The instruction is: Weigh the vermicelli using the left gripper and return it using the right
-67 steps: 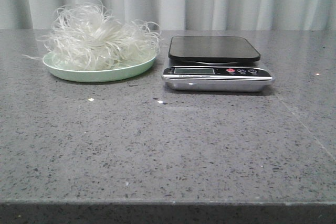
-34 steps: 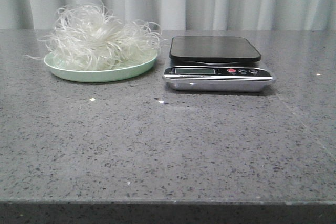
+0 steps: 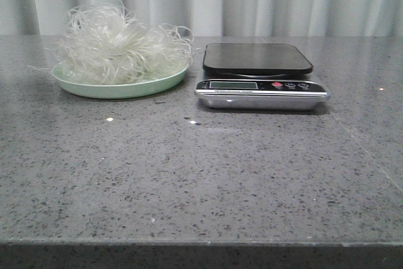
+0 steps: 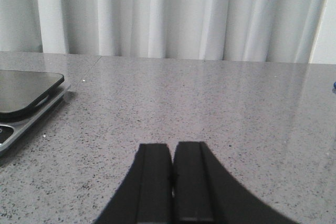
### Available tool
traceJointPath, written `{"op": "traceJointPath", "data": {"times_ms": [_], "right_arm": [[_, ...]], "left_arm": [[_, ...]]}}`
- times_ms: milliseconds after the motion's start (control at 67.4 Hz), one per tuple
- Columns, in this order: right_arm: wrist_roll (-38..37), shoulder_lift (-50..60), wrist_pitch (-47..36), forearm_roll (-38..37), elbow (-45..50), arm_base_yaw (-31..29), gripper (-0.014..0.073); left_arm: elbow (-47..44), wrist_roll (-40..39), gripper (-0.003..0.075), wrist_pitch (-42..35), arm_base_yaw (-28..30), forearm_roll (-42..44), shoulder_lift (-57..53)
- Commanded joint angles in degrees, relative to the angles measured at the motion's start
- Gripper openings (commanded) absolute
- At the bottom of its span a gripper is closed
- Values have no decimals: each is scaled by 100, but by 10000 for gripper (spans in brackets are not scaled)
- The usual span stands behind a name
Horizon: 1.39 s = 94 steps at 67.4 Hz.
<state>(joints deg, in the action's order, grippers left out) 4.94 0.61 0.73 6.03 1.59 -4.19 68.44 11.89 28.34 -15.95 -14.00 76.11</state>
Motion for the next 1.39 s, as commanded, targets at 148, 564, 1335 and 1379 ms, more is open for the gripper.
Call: {"op": "traceJointPath", "data": {"times_ms": [148, 564, 1335, 1379], "right_arm": [[41, 90, -570, -34, -47, -23, 150], [41, 90, -565, -34, -47, -23, 150], [41, 90, -565, -34, -47, -23, 150], [41, 90, -565, -34, -47, -23, 150]], "left_arm": [[472, 16, 538, -306, -141, -189, 875], [472, 16, 638, -299, -141, -746, 1633], [472, 16, 147, -156, -141, -735, 1837], [472, 16, 146, -156, -141, -735, 1824]]}}
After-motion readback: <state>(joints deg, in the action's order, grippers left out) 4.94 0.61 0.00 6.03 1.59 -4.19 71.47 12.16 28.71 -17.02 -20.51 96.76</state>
